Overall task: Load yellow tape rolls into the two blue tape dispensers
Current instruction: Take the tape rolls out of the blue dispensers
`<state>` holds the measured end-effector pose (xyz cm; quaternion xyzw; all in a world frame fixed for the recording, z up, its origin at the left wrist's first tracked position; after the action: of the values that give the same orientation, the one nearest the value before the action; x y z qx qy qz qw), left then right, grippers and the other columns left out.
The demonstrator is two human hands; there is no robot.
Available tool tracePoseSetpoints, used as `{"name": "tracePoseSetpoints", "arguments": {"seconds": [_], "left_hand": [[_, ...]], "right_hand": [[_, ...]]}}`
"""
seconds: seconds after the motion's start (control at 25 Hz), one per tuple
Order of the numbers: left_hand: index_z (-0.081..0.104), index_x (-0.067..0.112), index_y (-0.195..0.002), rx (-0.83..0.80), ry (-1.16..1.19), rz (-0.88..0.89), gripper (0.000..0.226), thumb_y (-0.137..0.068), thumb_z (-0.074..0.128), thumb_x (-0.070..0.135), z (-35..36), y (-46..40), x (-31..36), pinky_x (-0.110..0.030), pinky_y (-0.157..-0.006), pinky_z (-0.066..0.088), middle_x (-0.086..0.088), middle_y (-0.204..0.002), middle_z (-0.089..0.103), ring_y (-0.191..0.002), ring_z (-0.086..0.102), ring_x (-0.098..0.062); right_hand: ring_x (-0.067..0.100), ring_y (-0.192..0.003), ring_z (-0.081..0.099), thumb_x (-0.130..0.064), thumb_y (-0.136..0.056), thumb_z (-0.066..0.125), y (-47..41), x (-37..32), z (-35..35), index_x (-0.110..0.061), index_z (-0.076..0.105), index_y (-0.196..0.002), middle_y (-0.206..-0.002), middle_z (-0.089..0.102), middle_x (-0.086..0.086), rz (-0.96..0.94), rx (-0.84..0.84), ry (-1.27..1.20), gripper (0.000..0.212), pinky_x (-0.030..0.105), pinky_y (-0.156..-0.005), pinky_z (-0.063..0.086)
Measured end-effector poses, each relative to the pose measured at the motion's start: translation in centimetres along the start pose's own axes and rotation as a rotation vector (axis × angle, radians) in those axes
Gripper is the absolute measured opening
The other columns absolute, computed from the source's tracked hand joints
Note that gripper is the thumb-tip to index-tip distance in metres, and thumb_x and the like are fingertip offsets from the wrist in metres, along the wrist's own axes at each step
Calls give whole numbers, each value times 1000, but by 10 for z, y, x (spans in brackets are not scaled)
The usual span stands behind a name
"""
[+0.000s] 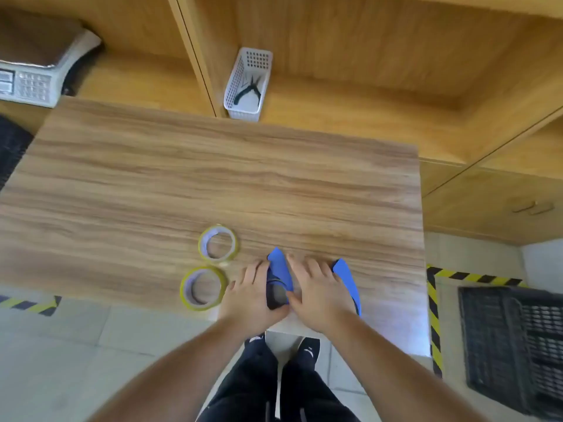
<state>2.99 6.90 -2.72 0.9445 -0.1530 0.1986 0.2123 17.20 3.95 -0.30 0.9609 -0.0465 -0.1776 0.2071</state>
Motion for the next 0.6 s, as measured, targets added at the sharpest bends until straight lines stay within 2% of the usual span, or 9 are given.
{"name": "tracePoseSetpoints", "arguments": {"seconds": [0.16, 0.28, 0.44, 0.6], "left_hand": [[28, 23, -152, -125, 9, -106, 106, -63, 69, 63, 35, 6, -17, -42, -104, 48, 6, -152, 36, -136, 43, -22], [28, 20, -152, -171, -8, -122, 107, -66, 76, 60, 55, -1, -23, -43, -102, 49, 2, -149, 40, -134, 46, -25], [27, 18, -152, -185, -14, -138, 99, -75, 78, 49, 64, -4, -20, -44, -98, 51, -2, -145, 44, -130, 48, -28], [27, 19, -151, -211, -1, -89, 93, -76, 78, 39, 61, -9, -24, -45, -98, 51, -2, -145, 43, -130, 48, -28]], "right_hand": [[29, -130, 40, -48, -90, 57, 1, -2, 33, -33, 16, -156, -153, 37, -1, -44, -73, 103, 80, 46, -107, 39], [30, -131, 40, -47, -89, 59, -2, -2, 48, -32, 16, -157, -156, 33, -1, -65, -93, 149, 82, 46, -109, 39], [30, -126, 47, -43, -92, 58, -4, -3, 54, -28, 19, -157, -153, 40, 0, -79, -53, 190, 78, 45, -106, 41], [30, -125, 49, -41, -89, 65, -6, 3, 48, -28, 26, -156, -150, 47, 0, -76, -32, 227, 78, 47, -104, 43]]}}
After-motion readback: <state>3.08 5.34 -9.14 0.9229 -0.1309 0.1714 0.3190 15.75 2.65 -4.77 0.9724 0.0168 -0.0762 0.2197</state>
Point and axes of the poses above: each hand's wrist, its own y-axis away from the middle knuckle, its own z-axis out of the palm, x = y × z, the point moved 8 cm from there along -y, towards the middle knuckle
